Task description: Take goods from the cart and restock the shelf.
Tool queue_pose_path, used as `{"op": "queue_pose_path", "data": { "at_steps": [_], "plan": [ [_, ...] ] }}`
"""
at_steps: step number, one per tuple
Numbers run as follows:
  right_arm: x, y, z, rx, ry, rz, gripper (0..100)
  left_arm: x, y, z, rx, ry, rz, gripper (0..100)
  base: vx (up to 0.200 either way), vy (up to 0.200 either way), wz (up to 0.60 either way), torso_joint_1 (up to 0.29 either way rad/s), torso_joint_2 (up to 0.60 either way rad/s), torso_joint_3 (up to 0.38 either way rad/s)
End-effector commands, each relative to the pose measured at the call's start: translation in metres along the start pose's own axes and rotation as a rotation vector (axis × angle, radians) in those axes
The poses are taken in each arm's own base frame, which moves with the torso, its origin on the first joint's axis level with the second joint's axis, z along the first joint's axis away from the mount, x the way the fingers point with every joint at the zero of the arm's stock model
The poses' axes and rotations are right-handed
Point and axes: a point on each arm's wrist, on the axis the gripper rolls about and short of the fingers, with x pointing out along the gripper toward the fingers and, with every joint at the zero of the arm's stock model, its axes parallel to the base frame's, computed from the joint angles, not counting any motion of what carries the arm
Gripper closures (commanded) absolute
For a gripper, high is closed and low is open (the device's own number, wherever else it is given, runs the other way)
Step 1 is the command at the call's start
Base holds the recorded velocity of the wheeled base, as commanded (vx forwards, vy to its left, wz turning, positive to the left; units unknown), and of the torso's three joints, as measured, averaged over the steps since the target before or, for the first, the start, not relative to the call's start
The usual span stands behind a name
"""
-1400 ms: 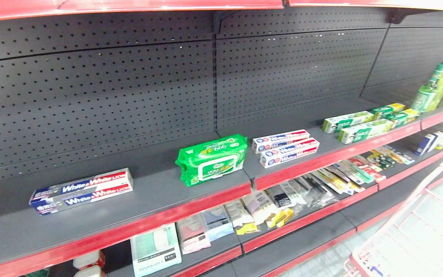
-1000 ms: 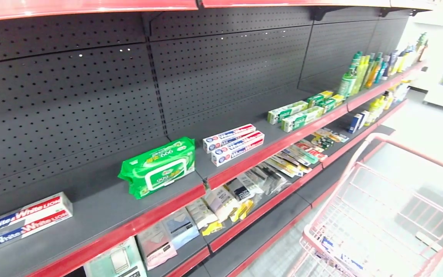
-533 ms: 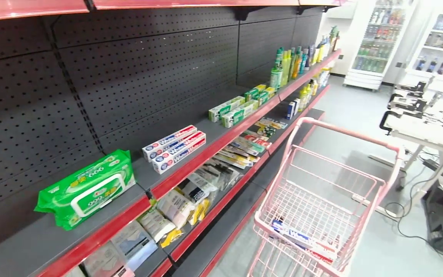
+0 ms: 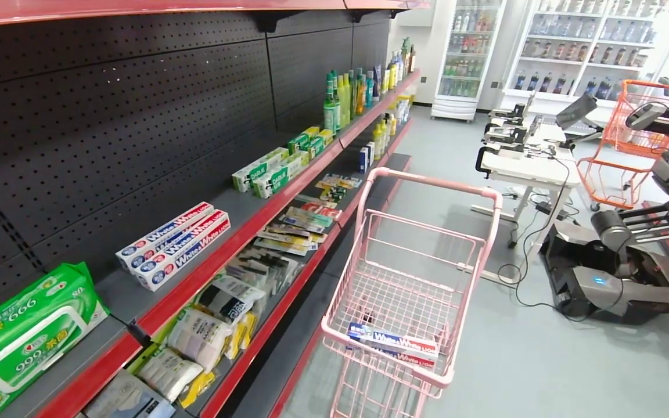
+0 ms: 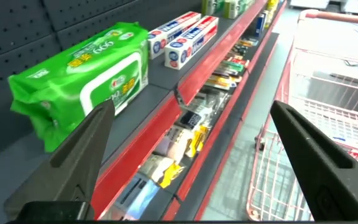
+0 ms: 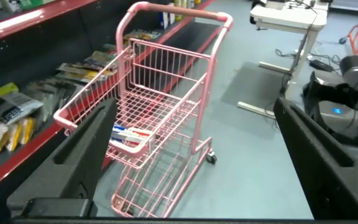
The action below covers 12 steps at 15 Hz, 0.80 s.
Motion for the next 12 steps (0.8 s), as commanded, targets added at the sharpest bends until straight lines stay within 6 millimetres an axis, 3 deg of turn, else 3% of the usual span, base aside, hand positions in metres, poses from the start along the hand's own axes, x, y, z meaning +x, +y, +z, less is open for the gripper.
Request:
{"op": "queue_pose_path", "data": {
  "at_steps": [1, 5, 6, 7, 8, 9, 10, 12],
  "plan": [
    [0.000, 0.000, 0.000, -0.004, 0.001, 0.001, 0, 0.000, 0.000, 0.000, 0.000, 0.001, 0.000, 0, 0.000, 0.000, 0.00, 0.000, 0.00, 0.000],
    [0.000, 0.000, 0.000, -0.003, -0.002, -0.013, 0, 0.000, 0.000, 0.000, 0.000, 0.001, 0.000, 0, 0.000, 0.000, 0.00, 0.000, 0.00, 0.000],
    [-0.002, 0.000, 0.021, -0.007, -0.026, -0.019, 0, 0.000, 0.000, 0.000, 0.000, 0.001, 0.000, 0, 0.000, 0.000, 0.00, 0.000, 0.00, 0.000],
    [0.004, -0.001, 0.058, 0.005, -0.014, -0.030, 0, 0.000, 0.000, 0.000, 0.000, 0.001, 0.002, 0, 0.000, 0.000, 0.00, 0.000, 0.00, 0.000],
    [0.060, -0.005, 0.188, 0.197, -0.044, -0.141, 0, 0.000, 0.000, 0.000, 0.000, 0.001, 0.002, 0, 0.000, 0.000, 0.00, 0.000, 0.00, 0.000],
    [0.091, -0.007, 0.238, 0.190, -0.075, -0.136, 0, 0.000, 0.000, 0.000, 0.000, 0.001, 0.000, 0, 0.000, 0.000, 0.00, 0.000, 0.00, 0.000],
    [0.113, -0.008, 0.242, 0.160, -0.031, -0.109, 0, 0.000, 0.000, 0.000, 0.000, 0.001, 0.002, 0, 0.000, 0.000, 0.00, 0.000, 0.00, 0.000],
    [0.145, -0.006, 0.209, 0.088, 0.143, 0.003, 0, 0.000, 0.000, 0.000, 0.000, 0.001, 0.000, 0, 0.000, 0.000, 0.00, 0.000, 0.00, 0.000]
  ]
}}
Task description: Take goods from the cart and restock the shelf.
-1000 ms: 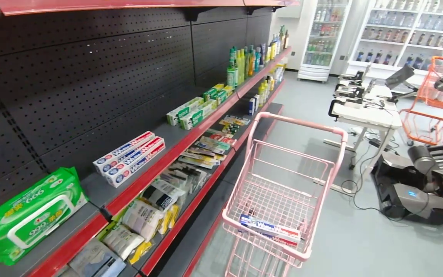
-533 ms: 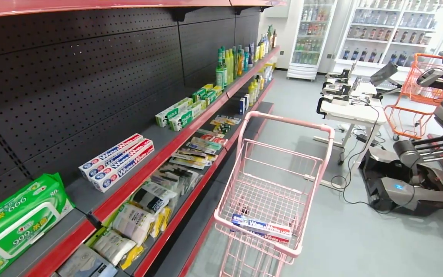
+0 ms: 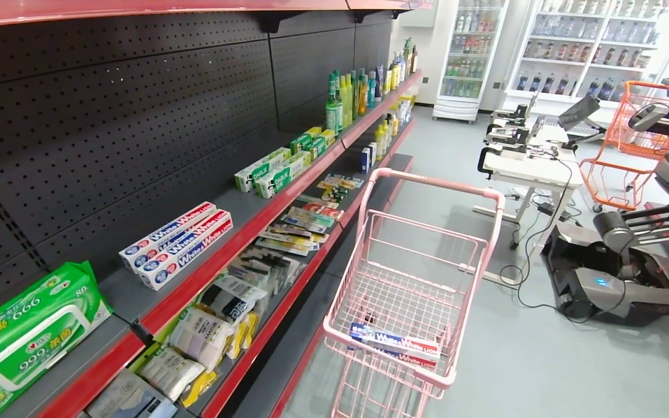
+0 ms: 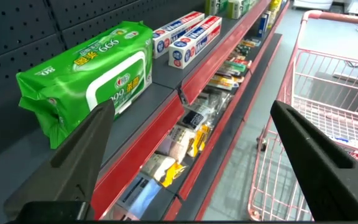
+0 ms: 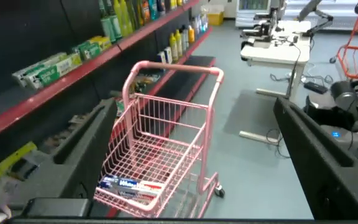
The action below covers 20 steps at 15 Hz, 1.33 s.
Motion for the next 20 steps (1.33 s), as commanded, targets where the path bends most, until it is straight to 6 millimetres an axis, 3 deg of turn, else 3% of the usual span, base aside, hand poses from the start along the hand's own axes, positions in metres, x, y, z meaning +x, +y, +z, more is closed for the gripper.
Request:
{"op": "queue_pose_path", "data": {
  "at_steps": [1, 6, 7, 8, 12, 16, 20],
  "plan": [
    [0.141, 0.006, 0.031, -0.044, 0.320, 0.099, 0, 0.000, 0.000, 0.000, -0.002, 0.001, 0.001, 0, 0.000, 0.000, 0.00, 0.000, 0.00, 0.000],
    [0.224, 0.002, -0.056, -0.191, 0.749, 0.338, 0, 0.000, 0.000, 0.000, -0.002, 0.001, 0.003, 0, 0.000, 0.000, 0.00, 0.000, 0.00, 0.000],
    [0.232, 0.002, -0.065, -0.205, 0.777, 0.373, 0, 0.000, 0.000, 0.000, 0.000, 0.001, 0.001, 0, 0.000, 0.000, 0.00, 0.000, 0.00, 0.000],
    [0.252, 0.001, -0.088, -0.263, 0.826, 0.436, 0, 0.000, 0.000, 0.000, 0.000, 0.001, 0.001, 0, 0.000, 0.000, 0.00, 0.000, 0.00, 0.000],
    [0.300, 0.001, -0.150, -0.415, 0.839, 0.532, 0, 0.000, 0.000, 0.000, 0.000, 0.001, 0.001, 0, 0.000, 0.000, 0.00, 0.000, 0.00, 0.000],
    [0.351, 0.013, -0.175, -0.505, 0.792, 0.587, 0, 0.000, 0.000, 0.000, 0.000, 0.001, 0.003, 0, 0.000, 0.000, 0.00, 0.000, 0.00, 0.000],
    [0.361, 0.037, -0.207, -0.507, 0.839, 0.661, 0, 0.000, 0.000, 0.000, -0.002, 0.001, 0.000, 0, 0.000, 0.000, 0.00, 0.000, 0.00, 0.000]
  ]
}}
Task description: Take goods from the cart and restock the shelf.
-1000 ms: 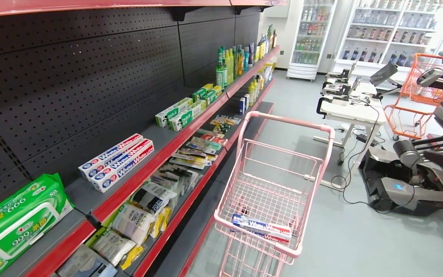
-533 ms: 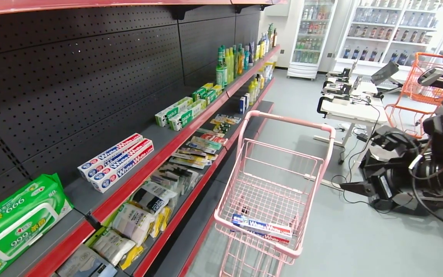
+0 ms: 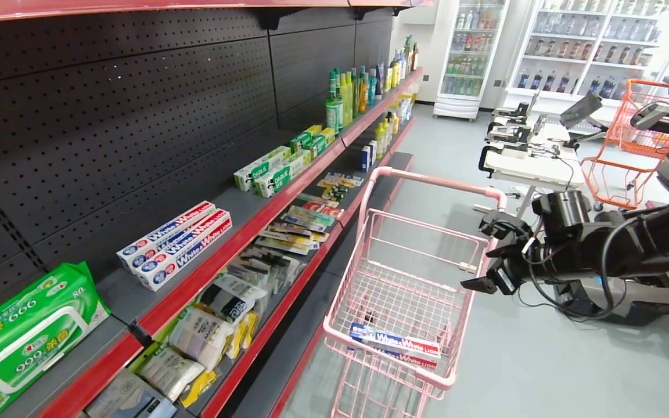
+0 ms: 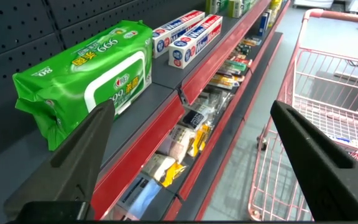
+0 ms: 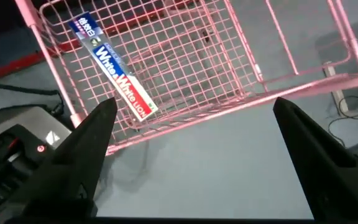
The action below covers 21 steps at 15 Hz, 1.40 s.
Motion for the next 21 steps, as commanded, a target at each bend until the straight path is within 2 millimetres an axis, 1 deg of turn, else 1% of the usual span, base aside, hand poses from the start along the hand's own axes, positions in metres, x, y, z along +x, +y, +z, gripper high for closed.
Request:
{"op": "queue_pose_path", "data": {
  "at_steps": [1, 3, 7, 9, 13, 18, 20, 21],
  "plan": [
    [0.033, 0.010, -0.002, -0.012, 0.030, 0.056, 0, 0.000, 0.000, 0.000, 0.000, 0.001, 0.001, 0, 0.000, 0.000, 0.00, 0.000, 0.00, 0.000],
    [0.044, 0.012, 0.010, -0.037, 0.007, 0.063, 0, 0.000, 0.000, 0.000, 0.000, 0.001, -0.001, 0, 0.000, 0.000, 0.00, 0.000, 0.00, 0.000],
    [0.054, 0.025, 0.017, -0.063, 0.002, 0.093, 0, 0.000, 0.000, 0.000, 0.000, 0.001, 0.001, 0, 0.000, 0.000, 0.00, 0.000, 0.00, 0.000],
    [0.061, 0.031, 0.026, -0.065, -0.014, 0.105, 0, 0.000, 0.000, 0.000, -0.001, 0.001, 0.002, 0, 0.000, 0.000, 0.00, 0.000, 0.00, 0.000],
    [0.068, 0.033, 0.026, -0.067, -0.010, 0.113, 0, 0.000, 0.000, 0.000, 0.000, 0.001, 0.002, 0, 0.000, 0.000, 0.00, -0.083, 0.18, 0.090],
    [0.074, 0.027, 0.029, -0.079, -0.024, 0.101, 0, 0.000, 0.000, 0.000, 0.000, 0.001, 0.001, 0, 0.000, 0.000, 0.00, -0.142, 0.31, 0.162],
    [0.079, 0.031, 0.029, -0.085, -0.019, 0.112, 0, 0.000, 0.000, 0.000, -0.001, 0.001, -0.001, 0, 0.000, 0.000, 0.00, -0.154, 0.34, 0.186],
    [0.083, 0.036, 0.030, -0.094, -0.017, 0.124, 0, 0.000, 0.000, 0.000, 0.000, 0.001, -0.001, 0, 0.000, 0.000, 0.00, -0.159, 0.33, 0.193]
  ]
}}
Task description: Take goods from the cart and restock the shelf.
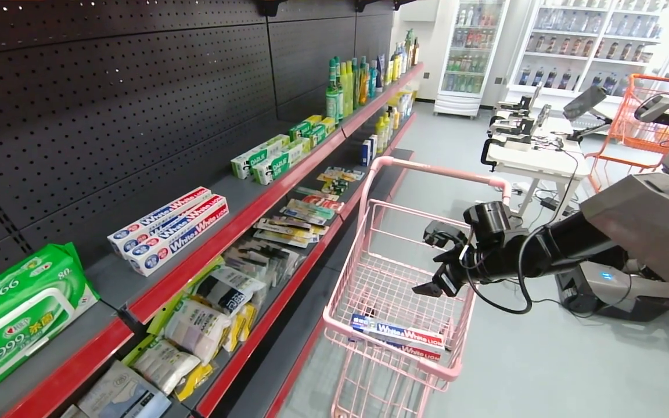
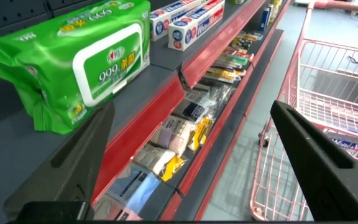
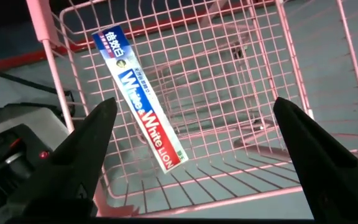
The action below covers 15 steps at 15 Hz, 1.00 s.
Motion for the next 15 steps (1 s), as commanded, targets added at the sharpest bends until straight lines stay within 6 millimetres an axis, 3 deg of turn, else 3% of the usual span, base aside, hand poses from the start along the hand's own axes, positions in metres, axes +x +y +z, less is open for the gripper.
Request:
{"op": "queue_pose_path", "data": {
  "at_steps": [1, 10, 15],
  "plan": [
    [0.007, 0.005, 0.002, -0.009, 0.001, 0.014, 0, 0.000, 0.000, 0.000, 0.000, 0.001, 0.002, 0, 0.000, 0.000, 0.00, -0.154, 0.33, 0.173],
    [0.032, 0.007, -0.004, -0.013, 0.018, 0.036, 0, 0.000, 0.000, 0.000, 0.000, 0.001, 0.002, 0, 0.000, 0.000, 0.00, -0.157, 0.35, 0.188],
    [0.039, 0.007, 0.005, -0.033, -0.004, 0.035, 0, 0.000, 0.000, 0.000, 0.000, 0.001, 0.002, 0, 0.000, 0.000, 0.00, -0.180, 0.40, 0.217]
  ]
}}
